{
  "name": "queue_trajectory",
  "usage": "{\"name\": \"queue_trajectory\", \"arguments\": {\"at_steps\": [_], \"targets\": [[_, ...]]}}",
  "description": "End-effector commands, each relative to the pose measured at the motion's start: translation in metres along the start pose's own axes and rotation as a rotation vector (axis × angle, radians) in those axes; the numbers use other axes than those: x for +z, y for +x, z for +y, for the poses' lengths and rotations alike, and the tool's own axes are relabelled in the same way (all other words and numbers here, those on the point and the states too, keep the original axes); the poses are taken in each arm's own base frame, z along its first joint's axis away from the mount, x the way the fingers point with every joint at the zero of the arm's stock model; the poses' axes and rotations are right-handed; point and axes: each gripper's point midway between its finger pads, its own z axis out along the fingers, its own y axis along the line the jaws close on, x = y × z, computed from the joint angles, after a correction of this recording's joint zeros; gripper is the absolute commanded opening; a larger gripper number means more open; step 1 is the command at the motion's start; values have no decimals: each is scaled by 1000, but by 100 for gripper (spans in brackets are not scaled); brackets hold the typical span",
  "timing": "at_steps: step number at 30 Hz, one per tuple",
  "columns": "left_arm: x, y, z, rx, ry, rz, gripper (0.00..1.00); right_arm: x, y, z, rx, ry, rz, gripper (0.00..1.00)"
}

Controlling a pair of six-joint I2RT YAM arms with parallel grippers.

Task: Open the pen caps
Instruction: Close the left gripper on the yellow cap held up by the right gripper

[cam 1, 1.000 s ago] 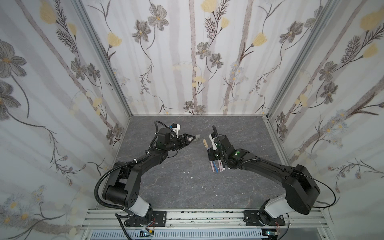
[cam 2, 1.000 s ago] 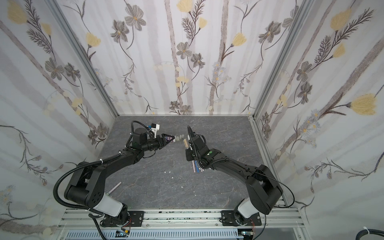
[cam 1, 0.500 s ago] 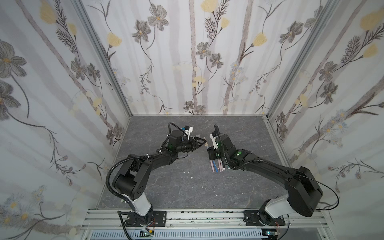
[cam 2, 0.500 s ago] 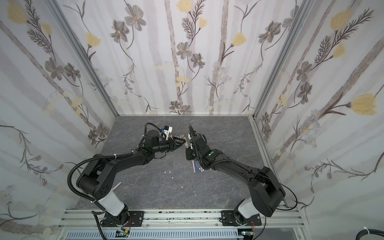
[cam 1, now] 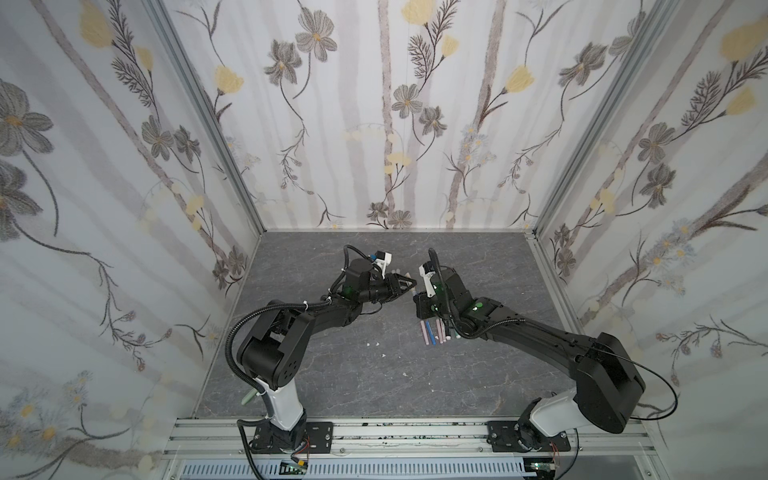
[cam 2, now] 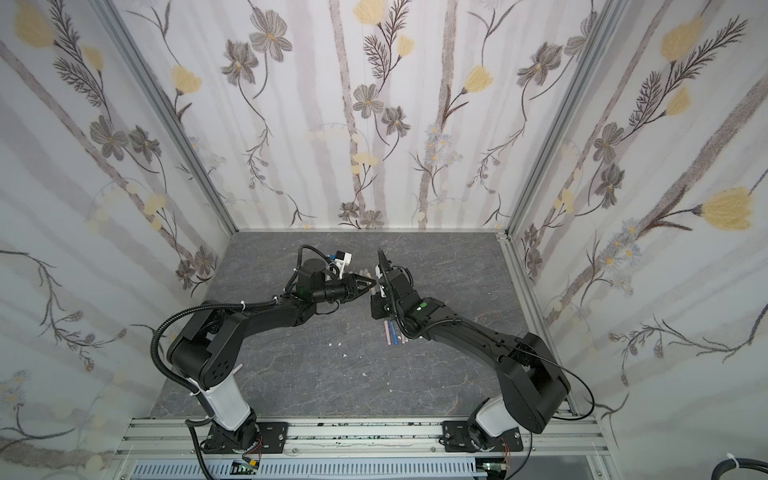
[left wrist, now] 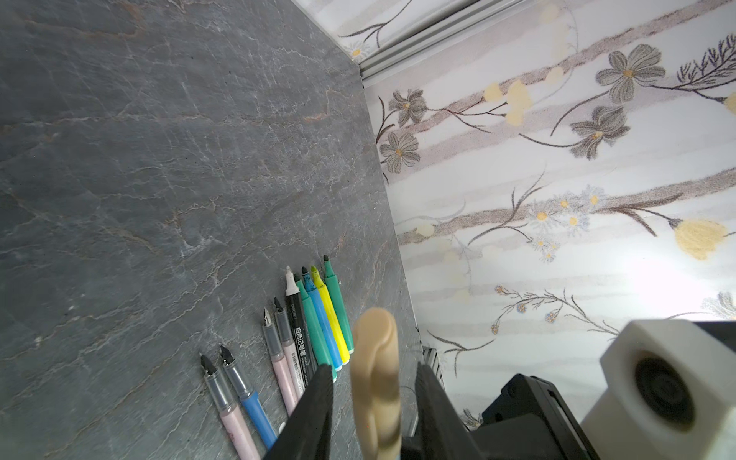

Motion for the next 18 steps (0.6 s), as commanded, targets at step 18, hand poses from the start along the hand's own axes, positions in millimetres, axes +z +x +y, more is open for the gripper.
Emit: {"name": "queue_trajectory", "arguments": {"at_steps": [18], "targets": [[-1, -7, -7, 50, -18, -15, 6, 7, -6, 7, -3, -28, -17, 11]]}}
